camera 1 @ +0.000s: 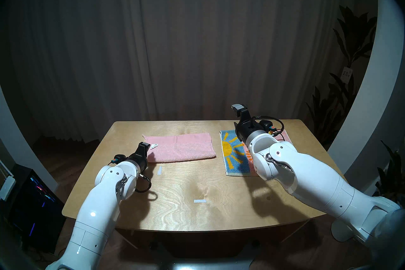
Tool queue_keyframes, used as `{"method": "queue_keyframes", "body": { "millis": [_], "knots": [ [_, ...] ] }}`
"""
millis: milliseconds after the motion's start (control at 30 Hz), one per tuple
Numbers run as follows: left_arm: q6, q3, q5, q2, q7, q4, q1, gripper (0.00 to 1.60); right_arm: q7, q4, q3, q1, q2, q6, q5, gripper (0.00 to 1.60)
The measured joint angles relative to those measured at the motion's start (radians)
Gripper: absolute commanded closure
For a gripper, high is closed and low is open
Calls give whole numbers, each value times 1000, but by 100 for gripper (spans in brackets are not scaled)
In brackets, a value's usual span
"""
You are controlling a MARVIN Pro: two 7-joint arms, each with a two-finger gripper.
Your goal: Fold each towel twice and stack them on table
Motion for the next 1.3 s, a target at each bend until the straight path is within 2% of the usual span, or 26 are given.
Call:
{"method": "queue_keyframes", "body": {
  "millis": [433, 467, 500, 600, 633, 667, 700, 733, 767, 800, 1033, 1300],
  "knots": [
    [-12, 35, 34, -19, -6, 101, -98, 0, -5, -7, 4, 0, 12, -14, 0, 0],
    [-14, 37, 36, -20, -7, 109, -105, 9, -5, -7, 4, 0, 13, -15, 0, 0],
    [-15, 38, 38, -21, -7, 115, -110, 26, -6, -7, 5, 0, 15, -15, 0, 0],
    [-18, 41, 41, -23, -7, 131, -119, 86, -6, -7, 6, 0, 18, -17, 1, 0],
    [-18, 42, 42, -24, -6, 139, -120, 95, -6, -7, 6, 0, 18, -17, 1, 0],
    [-18, 44, 42, -24, -2, 148, -120, 111, -5, -6, 6, 0, 19, -18, 1, 0],
    [-18, 45, 42, -25, 1, 155, -120, 111, -5, -5, 7, 0, 20, -18, 1, 0],
    [-18, 45, 43, -25, 2, 155, -120, 132, -5, -5, 7, 0, 20, -18, 1, 0],
    [-18, 45, 43, -25, 4, 155, -121, 135, -5, -4, 7, 1, 21, -19, 1, 0],
    [-18, 46, 43, -25, 5, 155, -122, 160, -5, -3, 7, 1, 21, -19, 2, 0],
    [-21, 45, 44, -23, 9, 153, -121, 160, -5, 2, 7, 3, 20, -19, 2, 0],
    [-24, 5, 34, -2, 28, 94, -62, 160, -5, 7, 7, 6, 14, -19, 2, 0]
  ]
}}
